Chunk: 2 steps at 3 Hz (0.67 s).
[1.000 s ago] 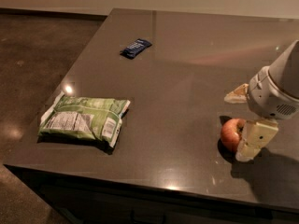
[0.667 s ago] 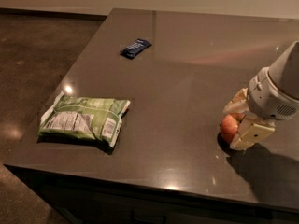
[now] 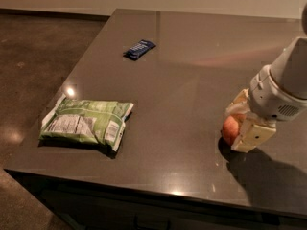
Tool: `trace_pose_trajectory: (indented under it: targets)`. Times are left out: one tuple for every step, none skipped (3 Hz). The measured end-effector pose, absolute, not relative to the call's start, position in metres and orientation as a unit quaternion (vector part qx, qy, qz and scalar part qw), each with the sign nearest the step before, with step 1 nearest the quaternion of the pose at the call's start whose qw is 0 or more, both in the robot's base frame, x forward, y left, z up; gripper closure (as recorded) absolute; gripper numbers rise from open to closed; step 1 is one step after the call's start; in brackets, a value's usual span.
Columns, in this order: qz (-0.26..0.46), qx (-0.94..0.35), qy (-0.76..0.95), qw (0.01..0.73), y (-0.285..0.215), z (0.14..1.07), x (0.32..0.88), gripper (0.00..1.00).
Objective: Move apple near green jalapeno chip bag
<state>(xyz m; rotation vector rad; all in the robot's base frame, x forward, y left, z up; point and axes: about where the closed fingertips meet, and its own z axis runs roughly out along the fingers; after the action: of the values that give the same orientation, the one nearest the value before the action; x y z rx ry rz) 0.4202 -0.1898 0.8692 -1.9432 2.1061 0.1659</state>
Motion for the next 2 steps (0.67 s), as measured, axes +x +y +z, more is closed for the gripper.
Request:
trace_pose_trajectory:
  targets:
    - [0.057, -0.677, 0.719, 0.145, -0.158, 0.879, 0.424, 1.00]
    - [0.059, -0.691, 0.702, 0.159, -0.113, 0.881, 0.430, 1.00]
